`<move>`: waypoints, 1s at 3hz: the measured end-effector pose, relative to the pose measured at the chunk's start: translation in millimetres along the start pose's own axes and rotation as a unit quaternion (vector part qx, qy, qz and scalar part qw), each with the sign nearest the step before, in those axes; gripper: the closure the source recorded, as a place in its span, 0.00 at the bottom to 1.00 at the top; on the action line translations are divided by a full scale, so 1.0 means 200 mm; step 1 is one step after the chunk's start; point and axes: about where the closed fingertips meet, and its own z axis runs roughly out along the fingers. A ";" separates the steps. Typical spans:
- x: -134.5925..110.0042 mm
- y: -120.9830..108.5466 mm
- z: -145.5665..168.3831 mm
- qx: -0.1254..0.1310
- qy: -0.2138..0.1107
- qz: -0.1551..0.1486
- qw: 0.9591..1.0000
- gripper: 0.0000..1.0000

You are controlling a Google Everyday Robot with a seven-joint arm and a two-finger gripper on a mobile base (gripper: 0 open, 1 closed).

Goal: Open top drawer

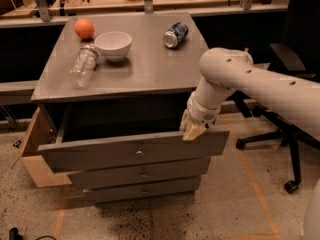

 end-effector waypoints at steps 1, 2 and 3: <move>0.00 0.00 0.00 0.000 0.000 0.000 1.000 1.00; 0.00 0.00 0.00 0.000 0.000 0.000 1.000 0.82; -0.01 0.11 -0.11 -0.018 -0.007 0.008 1.000 0.59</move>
Offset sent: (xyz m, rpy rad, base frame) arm -0.1037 -0.0312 0.0716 0.0391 0.2288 0.0008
